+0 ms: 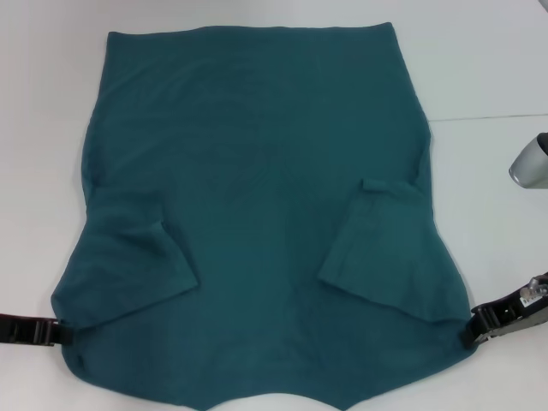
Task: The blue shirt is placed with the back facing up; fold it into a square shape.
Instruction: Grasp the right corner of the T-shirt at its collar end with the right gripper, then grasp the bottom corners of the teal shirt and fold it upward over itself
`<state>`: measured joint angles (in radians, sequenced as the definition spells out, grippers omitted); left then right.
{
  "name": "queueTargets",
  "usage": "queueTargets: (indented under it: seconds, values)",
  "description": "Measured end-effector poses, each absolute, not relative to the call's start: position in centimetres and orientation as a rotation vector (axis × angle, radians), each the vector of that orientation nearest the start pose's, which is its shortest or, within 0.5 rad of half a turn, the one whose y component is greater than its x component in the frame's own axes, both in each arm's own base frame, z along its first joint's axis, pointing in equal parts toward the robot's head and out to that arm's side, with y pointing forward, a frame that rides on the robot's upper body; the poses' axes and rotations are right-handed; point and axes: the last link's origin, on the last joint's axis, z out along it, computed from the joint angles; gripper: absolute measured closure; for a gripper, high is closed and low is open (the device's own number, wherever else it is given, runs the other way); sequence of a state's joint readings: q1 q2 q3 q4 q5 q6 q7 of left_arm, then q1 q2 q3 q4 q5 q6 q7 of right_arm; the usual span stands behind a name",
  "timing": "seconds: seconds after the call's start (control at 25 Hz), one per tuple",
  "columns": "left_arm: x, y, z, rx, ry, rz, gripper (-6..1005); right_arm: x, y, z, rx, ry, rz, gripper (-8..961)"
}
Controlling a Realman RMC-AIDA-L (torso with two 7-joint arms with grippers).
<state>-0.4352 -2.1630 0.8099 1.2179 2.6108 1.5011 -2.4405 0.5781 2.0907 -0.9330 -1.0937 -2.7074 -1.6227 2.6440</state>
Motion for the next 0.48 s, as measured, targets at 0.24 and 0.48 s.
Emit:
queueTargets:
  seconds: [0.24,0.48]
  values:
    - [-29.5,32.5,4.2,-2.212,-1.539,0.06,984,27.2,34.2,3.6,-2.264,1.623,-0.369,896]
    - [-29.0,32.3,4.2,-2.239,-1.575,0.078,984,26.5,34.3,4.4,-2.332,1.558,-0.423,897]
